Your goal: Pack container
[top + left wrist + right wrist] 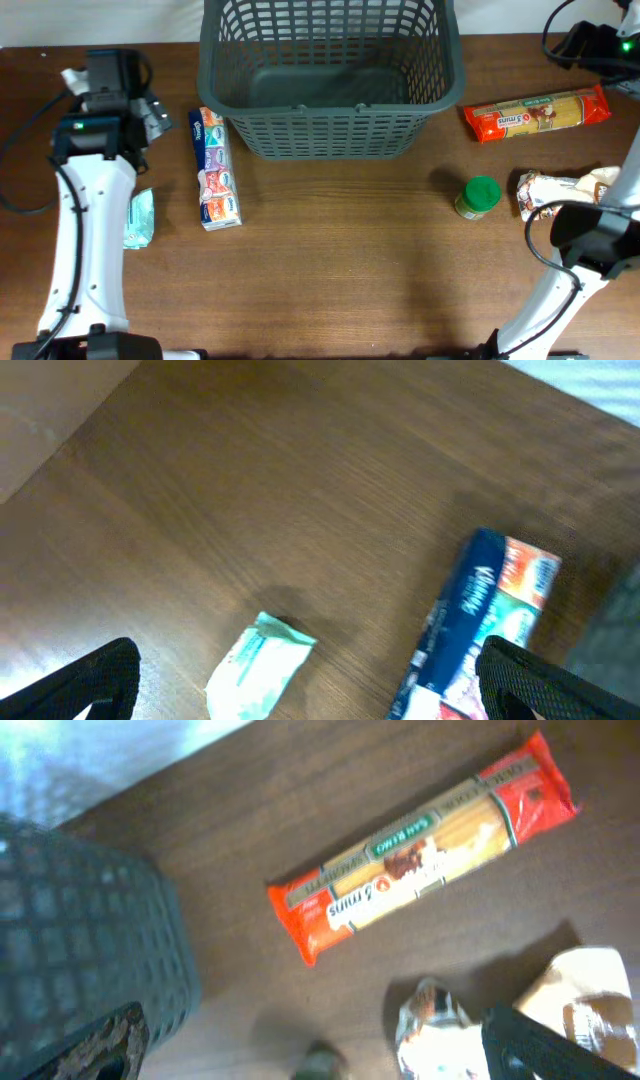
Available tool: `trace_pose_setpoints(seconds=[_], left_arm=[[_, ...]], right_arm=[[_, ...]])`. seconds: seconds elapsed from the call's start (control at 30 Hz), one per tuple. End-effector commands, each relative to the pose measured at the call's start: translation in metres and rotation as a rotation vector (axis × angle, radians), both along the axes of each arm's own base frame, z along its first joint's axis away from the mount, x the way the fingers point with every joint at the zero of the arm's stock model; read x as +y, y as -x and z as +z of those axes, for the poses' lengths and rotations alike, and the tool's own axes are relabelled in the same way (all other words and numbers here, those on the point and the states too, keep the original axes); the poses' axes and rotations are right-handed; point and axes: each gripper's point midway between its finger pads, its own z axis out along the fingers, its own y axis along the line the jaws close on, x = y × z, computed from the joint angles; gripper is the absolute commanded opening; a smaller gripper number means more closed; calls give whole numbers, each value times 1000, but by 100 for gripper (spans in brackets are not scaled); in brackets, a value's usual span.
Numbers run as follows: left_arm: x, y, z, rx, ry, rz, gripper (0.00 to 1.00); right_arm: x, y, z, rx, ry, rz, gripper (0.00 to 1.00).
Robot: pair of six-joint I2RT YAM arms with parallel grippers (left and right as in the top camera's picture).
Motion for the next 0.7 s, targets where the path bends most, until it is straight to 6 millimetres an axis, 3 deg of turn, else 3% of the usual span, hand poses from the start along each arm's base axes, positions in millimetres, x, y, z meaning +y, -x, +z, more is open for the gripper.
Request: trace_pose_setpoints(seconds=[0.0, 0.1, 0.2, 0.43, 0.53, 0.67], left_arm=[[13, 4, 6, -15, 9, 25, 100], [27, 10, 8, -18, 9, 62, 100], [38, 15, 7, -8, 10, 91, 100], [45, 25, 2, 26, 15, 114, 100], [45, 25, 2, 26, 15, 114, 100], [45, 25, 2, 25, 15, 114, 100]], right_arm=[[7, 21, 34, -43, 36, -11, 99], [14, 39, 42, -23, 29, -9, 99], [25, 49, 64, -75, 19, -6, 99], [53, 78, 112, -185, 23, -20, 99], [65, 88, 108, -151, 53, 3, 99], [84, 101, 73, -17, 57, 86, 99]])
